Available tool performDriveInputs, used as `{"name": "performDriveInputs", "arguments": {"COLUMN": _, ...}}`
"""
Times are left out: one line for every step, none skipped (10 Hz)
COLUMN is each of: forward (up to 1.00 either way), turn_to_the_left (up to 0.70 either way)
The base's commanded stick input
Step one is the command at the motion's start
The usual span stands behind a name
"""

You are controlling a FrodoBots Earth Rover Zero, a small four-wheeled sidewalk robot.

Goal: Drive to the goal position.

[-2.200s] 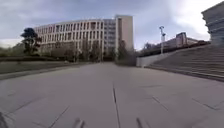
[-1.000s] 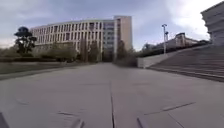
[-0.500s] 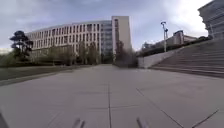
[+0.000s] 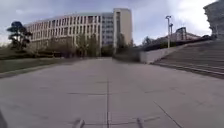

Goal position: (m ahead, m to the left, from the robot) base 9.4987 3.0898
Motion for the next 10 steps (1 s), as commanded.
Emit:
{"name": "performDriveInputs", "arguments": {"forward": 1.00, "turn_to_the_left": 0.00}}
{"name": "performDriveInputs", "arguments": {"forward": 1.00, "turn_to_the_left": 0.00}}
{"name": "performDriveInputs", "arguments": {"forward": 1.00, "turn_to_the_left": 0.00}}
{"name": "performDriveInputs", "arguments": {"forward": 1.00, "turn_to_the_left": 0.00}}
{"name": "performDriveInputs", "arguments": {"forward": 1.00, "turn_to_the_left": 0.00}}
{"name": "performDriveInputs", "arguments": {"forward": 1.00, "turn_to_the_left": 0.00}}
{"name": "performDriveInputs", "arguments": {"forward": 1.00, "turn_to_the_left": 0.00}}
{"name": "performDriveInputs", "arguments": {"forward": 1.00, "turn_to_the_left": 0.00}}
{"name": "performDriveInputs", "arguments": {"forward": 1.00, "turn_to_the_left": 0.00}}
{"name": "performDriveInputs", "arguments": {"forward": 1.00, "turn_to_the_left": 0.00}}
